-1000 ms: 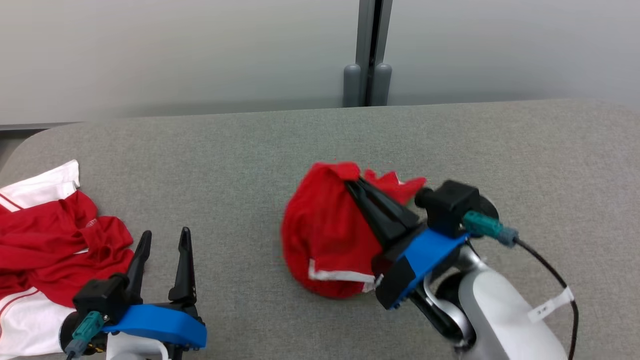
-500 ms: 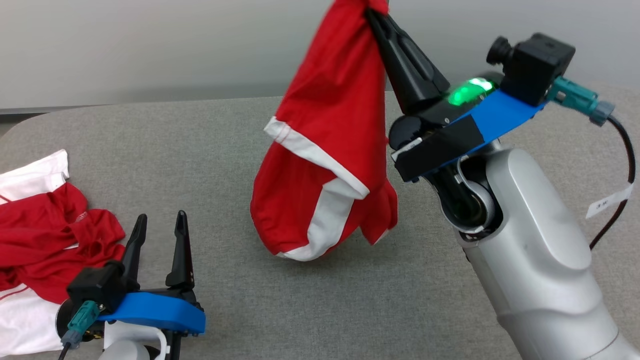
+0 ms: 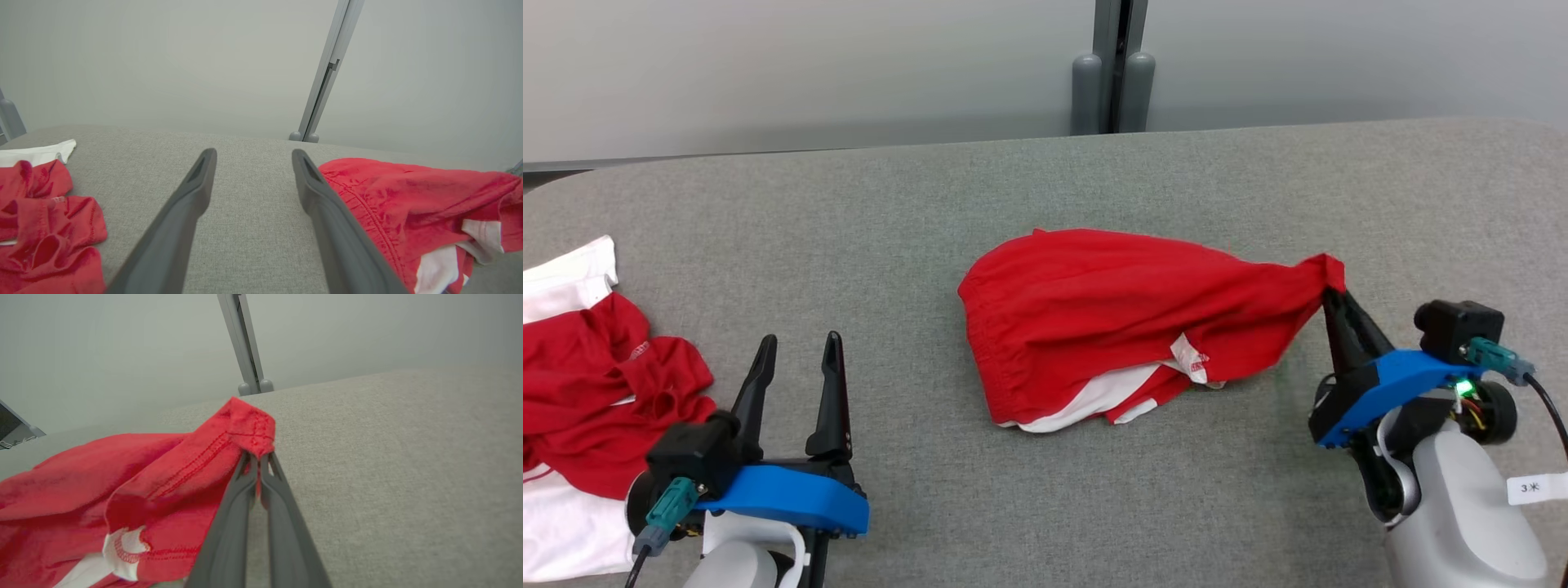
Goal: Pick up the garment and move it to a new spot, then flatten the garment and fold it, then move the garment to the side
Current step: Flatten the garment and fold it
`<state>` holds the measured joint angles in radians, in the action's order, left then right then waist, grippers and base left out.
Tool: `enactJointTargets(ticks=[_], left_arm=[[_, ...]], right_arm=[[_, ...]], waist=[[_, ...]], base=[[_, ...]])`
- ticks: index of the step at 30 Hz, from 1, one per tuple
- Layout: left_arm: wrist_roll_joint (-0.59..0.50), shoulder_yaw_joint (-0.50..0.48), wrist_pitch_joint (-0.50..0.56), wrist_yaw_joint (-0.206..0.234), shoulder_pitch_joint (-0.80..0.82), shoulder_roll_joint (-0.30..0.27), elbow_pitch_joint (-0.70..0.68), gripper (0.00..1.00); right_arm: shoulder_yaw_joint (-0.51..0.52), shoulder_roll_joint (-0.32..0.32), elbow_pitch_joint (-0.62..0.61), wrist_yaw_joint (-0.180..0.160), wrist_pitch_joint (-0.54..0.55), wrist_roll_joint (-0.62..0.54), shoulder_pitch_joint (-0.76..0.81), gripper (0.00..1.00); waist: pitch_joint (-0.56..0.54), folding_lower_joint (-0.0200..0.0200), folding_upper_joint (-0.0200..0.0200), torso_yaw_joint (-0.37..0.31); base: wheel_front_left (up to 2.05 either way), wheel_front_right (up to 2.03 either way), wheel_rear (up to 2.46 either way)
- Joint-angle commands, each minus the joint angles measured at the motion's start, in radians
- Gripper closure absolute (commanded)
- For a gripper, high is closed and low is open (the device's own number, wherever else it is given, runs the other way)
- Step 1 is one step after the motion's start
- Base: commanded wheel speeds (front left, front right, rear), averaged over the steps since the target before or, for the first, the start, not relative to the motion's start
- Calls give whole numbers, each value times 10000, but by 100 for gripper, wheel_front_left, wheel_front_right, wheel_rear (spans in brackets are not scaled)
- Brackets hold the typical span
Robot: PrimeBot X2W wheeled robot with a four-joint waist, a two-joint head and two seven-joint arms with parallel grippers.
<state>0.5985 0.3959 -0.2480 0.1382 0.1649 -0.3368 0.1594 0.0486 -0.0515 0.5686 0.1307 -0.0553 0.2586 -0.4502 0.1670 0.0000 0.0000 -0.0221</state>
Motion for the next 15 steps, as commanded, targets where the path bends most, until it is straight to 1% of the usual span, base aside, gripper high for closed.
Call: enactJointTargets(ticks=[1, 4, 7, 8, 11, 15], left_arm=[[8, -35, -23, -46, 76, -17, 49, 0], [22, -28, -41, -55, 19, -35, 104, 0], [47, -37, -60, -59, -88, -63, 119, 0], [51, -31, -59, -65, -99, -70, 129, 0], [53, 51, -52, -71, -169, -51, 159, 0], [68, 129, -41, -87, -219, -28, 165, 0]], right_arm=[[192, -143, 101, 1, -39, -273, 172, 0], [598, -288, 60, 3, -188, -1063, 322, 0], [716, -372, -394, 3, -268, -1819, 498, 0], [604, -348, -630, 3, -223, -2023, 596, 0], [-36, -183, -1588, 3, 178, -2060, 1058, 0], [-1242, -46, -2894, 1, 1391, -1533, 2156, 0]], waist=[[-19, 0, 0, -33], [-79, 0, 0, -112], [-190, 0, 0, -198], [-248, 0, 0, -214], [-437, 0, 0, -199], [-598, 0, 0, -131]], base=[[0, 0, 0], [0, 0, 0], [0, 0, 0], [0, 0, 0], [0, 0, 0], [0, 0, 0]])
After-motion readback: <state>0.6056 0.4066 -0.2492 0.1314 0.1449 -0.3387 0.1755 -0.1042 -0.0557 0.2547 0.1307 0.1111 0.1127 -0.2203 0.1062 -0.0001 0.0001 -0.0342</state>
